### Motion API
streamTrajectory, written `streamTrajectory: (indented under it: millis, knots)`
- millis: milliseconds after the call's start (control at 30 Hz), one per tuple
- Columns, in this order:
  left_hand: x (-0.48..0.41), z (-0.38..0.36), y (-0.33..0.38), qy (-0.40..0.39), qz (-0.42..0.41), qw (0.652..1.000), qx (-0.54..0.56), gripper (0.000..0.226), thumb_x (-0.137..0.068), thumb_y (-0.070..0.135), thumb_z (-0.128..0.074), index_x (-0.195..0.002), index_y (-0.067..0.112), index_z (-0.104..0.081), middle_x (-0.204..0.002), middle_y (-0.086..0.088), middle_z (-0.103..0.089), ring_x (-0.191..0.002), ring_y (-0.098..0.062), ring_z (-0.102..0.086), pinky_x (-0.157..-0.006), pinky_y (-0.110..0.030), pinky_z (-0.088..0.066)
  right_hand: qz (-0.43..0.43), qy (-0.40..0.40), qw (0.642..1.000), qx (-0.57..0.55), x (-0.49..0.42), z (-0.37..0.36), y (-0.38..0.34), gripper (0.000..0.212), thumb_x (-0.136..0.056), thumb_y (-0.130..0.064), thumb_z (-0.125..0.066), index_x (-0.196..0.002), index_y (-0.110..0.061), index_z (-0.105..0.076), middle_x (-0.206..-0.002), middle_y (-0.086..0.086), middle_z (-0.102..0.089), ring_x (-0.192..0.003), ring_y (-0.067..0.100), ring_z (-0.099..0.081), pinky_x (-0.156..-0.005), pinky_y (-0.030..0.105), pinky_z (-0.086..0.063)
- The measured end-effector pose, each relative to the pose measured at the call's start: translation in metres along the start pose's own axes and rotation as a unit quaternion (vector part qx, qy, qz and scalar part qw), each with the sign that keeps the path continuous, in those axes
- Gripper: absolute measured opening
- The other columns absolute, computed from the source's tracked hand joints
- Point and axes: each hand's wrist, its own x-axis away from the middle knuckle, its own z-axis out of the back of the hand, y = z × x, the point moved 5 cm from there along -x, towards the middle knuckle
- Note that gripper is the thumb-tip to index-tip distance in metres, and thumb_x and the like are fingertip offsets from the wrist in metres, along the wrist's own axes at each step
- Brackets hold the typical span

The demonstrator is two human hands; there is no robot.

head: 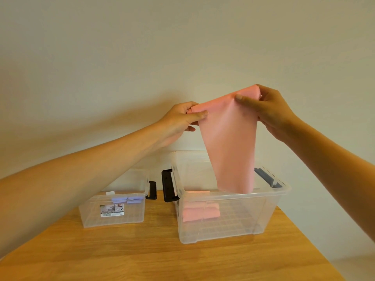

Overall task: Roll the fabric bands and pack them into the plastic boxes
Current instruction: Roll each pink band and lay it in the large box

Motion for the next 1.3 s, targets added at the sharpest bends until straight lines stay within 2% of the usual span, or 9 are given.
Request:
streamTrajectory:
  millis: [100, 200, 400, 533, 733, 833, 967, 1133, 1300]
  knots:
    - [0.001, 0.0, -0.003, 0.001, 0.004, 1.0, 0.017, 0.011, -0.099, 0.023, -0.064, -0.106, 0.015, -0.066, -0.089, 0.005, -0.068, -0.079, -0.011, -0.061, -0.077, -0.029, -0.044, -0.001, -0.007, 1.0, -0.003, -0.001, -0.001, 0.001, 0.039, -0.085, -0.03, -0.082, -0.118, -0.016, -0.067, -0.096, 0.004, -0.069, -0.083, 0.019, -0.068, -0.068, 0.03, -0.057]
    - [0.001, 0.0, -0.007, -0.005, 0.022, 0.998, 0.05, 0.033, -0.1, 0.027, -0.061, -0.123, 0.002, -0.065, -0.091, 0.003, -0.067, -0.083, -0.016, -0.059, -0.085, -0.035, -0.042, 0.001, -0.035, 0.999, -0.019, 0.0, -0.002, 0.001, 0.043, -0.085, -0.027, -0.081, -0.124, -0.022, -0.066, -0.098, 0.005, -0.067, -0.083, 0.02, -0.067, -0.071, 0.031, -0.057]
    - [0.003, 0.003, -0.01, -0.023, 0.035, 0.997, 0.072, 0.038, -0.097, 0.027, -0.067, -0.128, 0.005, -0.062, -0.103, -0.003, -0.066, -0.092, -0.02, -0.059, -0.084, -0.034, -0.042, 0.013, -0.06, 0.998, -0.003, -0.002, -0.001, 0.0, 0.035, -0.077, -0.022, -0.085, -0.107, -0.014, -0.069, -0.101, 0.0, -0.067, -0.086, 0.017, -0.066, -0.073, 0.033, -0.058]
    - [0.004, 0.008, -0.003, -0.025, -0.009, 0.997, -0.07, 0.045, -0.084, 0.014, -0.081, -0.123, 0.021, -0.06, -0.09, 0.004, -0.066, -0.077, -0.007, -0.06, -0.068, -0.02, -0.044, 0.013, -0.058, 0.998, 0.014, -0.003, -0.001, 0.003, 0.03, -0.078, -0.026, -0.085, -0.101, -0.013, -0.07, -0.096, 0.003, -0.071, -0.085, 0.019, -0.069, -0.071, 0.032, -0.058]
    - [-0.001, 0.005, 0.0, 0.001, -0.111, 0.962, -0.251, 0.02, -0.086, 0.017, -0.079, -0.101, 0.013, -0.066, -0.085, 0.006, -0.062, -0.061, 0.004, -0.049, -0.064, -0.019, -0.04, 0.0, -0.05, 0.998, 0.031, -0.002, -0.006, 0.01, 0.039, -0.081, -0.031, -0.082, -0.105, -0.001, -0.07, -0.089, 0.006, -0.073, -0.079, 0.018, -0.071, -0.069, 0.031, -0.058]
    - [0.0, 0.006, -0.002, -0.002, -0.102, 0.969, -0.225, 0.011, -0.088, 0.011, -0.076, -0.097, 0.011, -0.07, -0.082, 0.009, -0.065, -0.065, 0.005, -0.053, -0.066, -0.013, -0.041, -0.022, -0.064, 0.997, 0.041, -0.002, -0.006, 0.013, 0.047, -0.075, -0.037, -0.083, -0.108, -0.005, -0.071, -0.096, 0.005, -0.072, -0.084, 0.017, -0.07, -0.077, 0.037, -0.059]
    - [0.002, 0.009, -0.006, -0.014, -0.065, 0.984, -0.165, 0.011, -0.091, 0.013, -0.073, -0.1, 0.006, -0.073, -0.083, 0.008, -0.068, -0.073, 0.003, -0.059, -0.07, -0.008, -0.043, -0.041, -0.094, 0.994, 0.042, -0.003, -0.004, 0.016, 0.044, -0.072, -0.026, -0.087, -0.111, -0.011, -0.072, -0.114, 0.015, -0.07, -0.094, 0.021, -0.069, -0.088, 0.045, -0.058]
    - [0.007, 0.012, -0.005, -0.017, -0.041, 0.989, -0.144, 0.026, -0.093, 0.023, -0.071, -0.118, 0.017, -0.065, -0.092, 0.01, -0.065, -0.074, 0.002, -0.056, -0.07, -0.016, -0.043, -0.035, -0.101, 0.993, 0.058, -0.003, -0.005, 0.019, 0.04, -0.081, -0.029, -0.082, -0.109, -0.005, -0.068, -0.096, 0.004, -0.069, -0.085, 0.017, -0.068, -0.075, 0.037, -0.059]
    - [0.014, 0.013, 0.003, -0.04, -0.065, 0.987, -0.142, 0.043, -0.09, 0.007, -0.074, -0.128, 0.013, -0.055, -0.095, 0.0, -0.066, -0.077, -0.004, -0.061, -0.071, -0.011, -0.046, -0.03, -0.095, 0.993, 0.058, -0.002, -0.007, 0.023, 0.026, -0.085, -0.027, -0.078, -0.099, -0.008, -0.069, -0.089, 0.003, -0.07, -0.079, 0.016, -0.069, -0.068, 0.028, -0.057]
